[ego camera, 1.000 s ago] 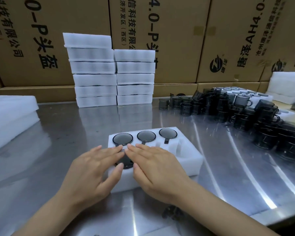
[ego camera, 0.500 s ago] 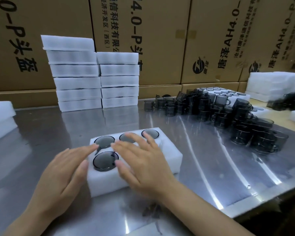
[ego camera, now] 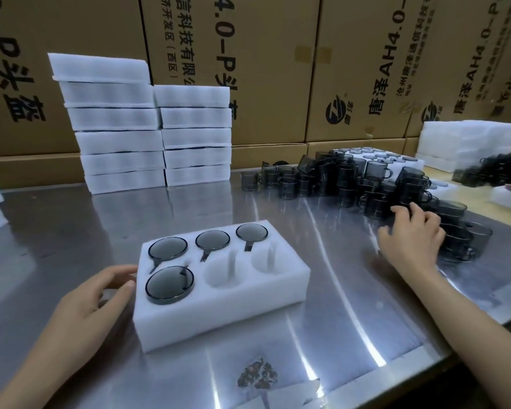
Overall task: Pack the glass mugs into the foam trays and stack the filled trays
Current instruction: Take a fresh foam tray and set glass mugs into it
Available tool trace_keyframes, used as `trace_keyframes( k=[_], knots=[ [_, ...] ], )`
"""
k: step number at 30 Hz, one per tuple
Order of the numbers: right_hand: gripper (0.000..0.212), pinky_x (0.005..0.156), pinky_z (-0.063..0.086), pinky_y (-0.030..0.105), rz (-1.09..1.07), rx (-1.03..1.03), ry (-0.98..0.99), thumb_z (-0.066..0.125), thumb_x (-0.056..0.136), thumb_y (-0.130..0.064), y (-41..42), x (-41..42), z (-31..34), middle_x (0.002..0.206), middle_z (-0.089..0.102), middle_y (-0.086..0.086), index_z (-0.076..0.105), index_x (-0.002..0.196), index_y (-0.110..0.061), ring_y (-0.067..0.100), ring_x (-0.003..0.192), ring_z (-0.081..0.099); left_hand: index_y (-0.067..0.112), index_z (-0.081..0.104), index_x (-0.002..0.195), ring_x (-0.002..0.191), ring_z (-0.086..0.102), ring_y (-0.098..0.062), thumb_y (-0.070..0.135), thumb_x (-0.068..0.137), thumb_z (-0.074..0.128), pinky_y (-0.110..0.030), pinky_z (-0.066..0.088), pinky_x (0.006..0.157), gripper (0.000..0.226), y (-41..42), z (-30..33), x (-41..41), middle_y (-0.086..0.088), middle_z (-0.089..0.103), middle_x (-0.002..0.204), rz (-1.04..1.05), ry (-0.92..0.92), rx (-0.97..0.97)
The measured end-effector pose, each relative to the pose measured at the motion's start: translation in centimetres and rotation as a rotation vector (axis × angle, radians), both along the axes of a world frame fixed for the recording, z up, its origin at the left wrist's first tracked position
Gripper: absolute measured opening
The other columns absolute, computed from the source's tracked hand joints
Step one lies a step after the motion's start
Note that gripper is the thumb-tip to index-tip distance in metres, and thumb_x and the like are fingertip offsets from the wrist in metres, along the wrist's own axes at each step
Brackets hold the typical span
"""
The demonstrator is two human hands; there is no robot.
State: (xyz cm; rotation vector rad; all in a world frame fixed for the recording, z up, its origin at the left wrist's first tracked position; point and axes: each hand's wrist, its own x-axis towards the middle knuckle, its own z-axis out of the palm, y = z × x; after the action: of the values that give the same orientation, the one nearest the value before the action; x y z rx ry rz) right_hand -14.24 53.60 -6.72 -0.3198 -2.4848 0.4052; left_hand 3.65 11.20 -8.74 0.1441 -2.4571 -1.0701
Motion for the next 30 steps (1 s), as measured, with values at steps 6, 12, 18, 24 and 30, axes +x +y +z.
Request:
trace_keyframes(
  k=[6,12,18,24,30],
  knots=[
    [0.044,0.092,0.029,0.041,-0.042,0.144,-0.110,0.051,0.087,-0.014,-0.2,-0.9,-0.3,0.123,0.056,0.019,0.049,0.131,-0.009,0.036,0.115,0.040,0.048,0.062,0.099,0.082,0.062,0.002,0.043,0.080,0.061,-0.046,0.049,0.089,0.020,0.5,0.3,0.2,0.020,0.068,0.094,0.016,-0.032,0.046],
    [0.037,0.082,0.030,0.039,0.200,0.217,-0.027,0.051,0.091,-0.013,-3.3,0.6,-0.3,0.104,0.064,0.011,0.048,0.127,-0.015,0.031,0.103,0.050,0.054,0.060,0.096,0.081,0.062,0.005,0.047,0.074,0.052,-0.027,0.045,0.078,0.025,1.1,1.0,0.7,0.021,0.068,0.092,0.004,-0.040,0.060],
    [0.034,0.084,0.026,0.033,0.435,0.031,0.250,0.061,0.089,-0.013,-7.4,4.5,1.8,0.096,0.069,0.000,0.059,0.122,-0.018,0.024,0.094,0.055,0.056,0.058,0.093,0.077,0.061,-0.002,0.034,0.084,0.067,-0.030,0.047,0.076,0.025,0.9,1.2,0.8,0.022,0.066,0.090,0.013,-0.046,0.051],
    [0.036,0.079,0.030,0.030,0.745,-0.078,0.590,0.068,0.078,-0.023,-13.8,10.5,4.6,0.086,0.069,-0.007,0.068,0.114,-0.017,0.013,0.081,0.055,0.042,0.064,0.098,0.082,0.064,-0.014,0.018,0.089,0.062,-0.041,0.050,0.086,0.025,0.8,1.1,0.7,0.011,0.069,0.090,0.042,-0.047,0.014],
    [0.028,0.073,0.033,0.029,0.865,0.063,0.684,0.074,0.073,-0.033,-18.5,13.3,2.9,0.068,0.067,-0.014,0.075,0.097,-0.019,0.019,0.065,0.060,0.038,0.065,0.098,0.092,0.061,-0.012,0.017,0.089,0.061,-0.039,0.047,0.083,0.023,0.9,1.3,0.8,0.012,0.067,0.090,0.050,-0.030,-0.050]
  ],
)
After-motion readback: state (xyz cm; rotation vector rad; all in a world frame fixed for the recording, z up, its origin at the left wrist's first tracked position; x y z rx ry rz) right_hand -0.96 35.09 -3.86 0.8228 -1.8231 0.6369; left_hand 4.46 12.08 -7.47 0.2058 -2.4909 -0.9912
